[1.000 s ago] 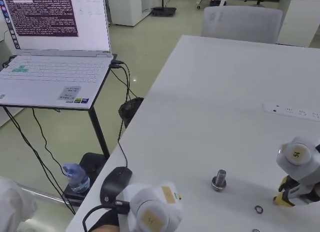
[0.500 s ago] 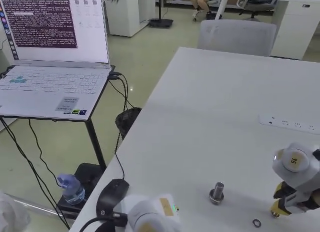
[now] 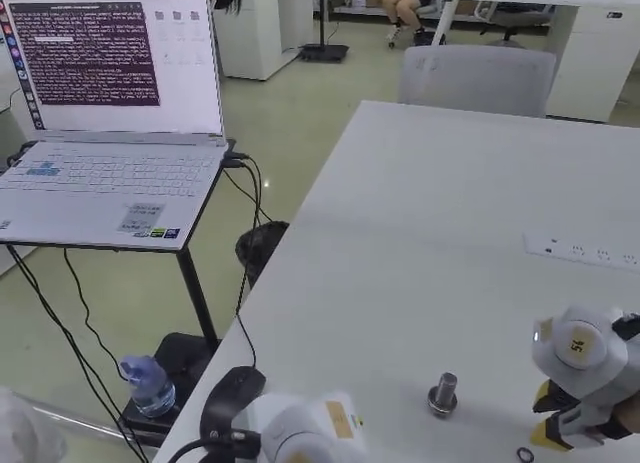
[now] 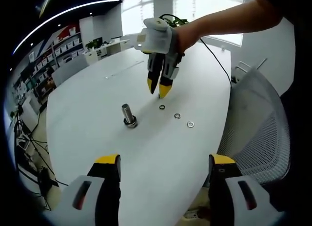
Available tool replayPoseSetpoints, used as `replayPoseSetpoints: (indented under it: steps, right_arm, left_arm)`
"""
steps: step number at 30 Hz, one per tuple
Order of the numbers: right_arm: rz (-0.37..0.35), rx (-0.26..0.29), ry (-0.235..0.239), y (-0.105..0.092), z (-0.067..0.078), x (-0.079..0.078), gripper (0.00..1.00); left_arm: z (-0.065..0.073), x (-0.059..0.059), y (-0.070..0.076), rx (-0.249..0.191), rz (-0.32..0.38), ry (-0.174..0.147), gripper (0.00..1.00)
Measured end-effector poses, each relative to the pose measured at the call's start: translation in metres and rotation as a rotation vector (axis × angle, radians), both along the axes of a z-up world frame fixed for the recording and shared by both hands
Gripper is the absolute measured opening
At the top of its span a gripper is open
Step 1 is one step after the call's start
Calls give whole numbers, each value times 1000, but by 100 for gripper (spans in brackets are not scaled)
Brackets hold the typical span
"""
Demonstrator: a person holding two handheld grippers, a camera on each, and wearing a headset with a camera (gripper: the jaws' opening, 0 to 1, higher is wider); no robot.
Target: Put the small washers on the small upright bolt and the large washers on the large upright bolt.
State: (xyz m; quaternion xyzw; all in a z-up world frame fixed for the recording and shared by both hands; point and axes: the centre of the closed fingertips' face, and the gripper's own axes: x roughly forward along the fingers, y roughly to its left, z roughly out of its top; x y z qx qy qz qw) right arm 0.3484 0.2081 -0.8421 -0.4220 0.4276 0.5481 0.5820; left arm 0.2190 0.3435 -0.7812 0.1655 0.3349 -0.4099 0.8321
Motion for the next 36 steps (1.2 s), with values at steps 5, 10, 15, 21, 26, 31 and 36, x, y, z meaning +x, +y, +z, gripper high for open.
replayPoseSetpoints:
  steps: [5,10,15,21,26,31,36]
  right_arm:
    - [-1,6,13,0,-8,-8,23]
    - [9,-5,20,-2,-14,-15,23]
    - [8,-7,8,-1,-22,-15,22]
    - [5,-22,-5,-3,-32,-14,22]
    - [-1,-26,1,-4,-36,-15,22]
    - [-3,-22,5,-3,-35,-15,21]
    - [0,-29,10,-4,-35,-16,20]
  left_arm:
    - [3,1,-2,-21,14,1,73]
    - [2,1,0,-16,14,-1,73]
    - [1,-2,0,-17,14,6,73]
    - [3,-3,2,-19,18,5,73]
    - [1,-5,5,-12,23,9,72]
    - [0,-6,5,-10,22,12,72]
    - [1,-5,3,-12,18,7,72]
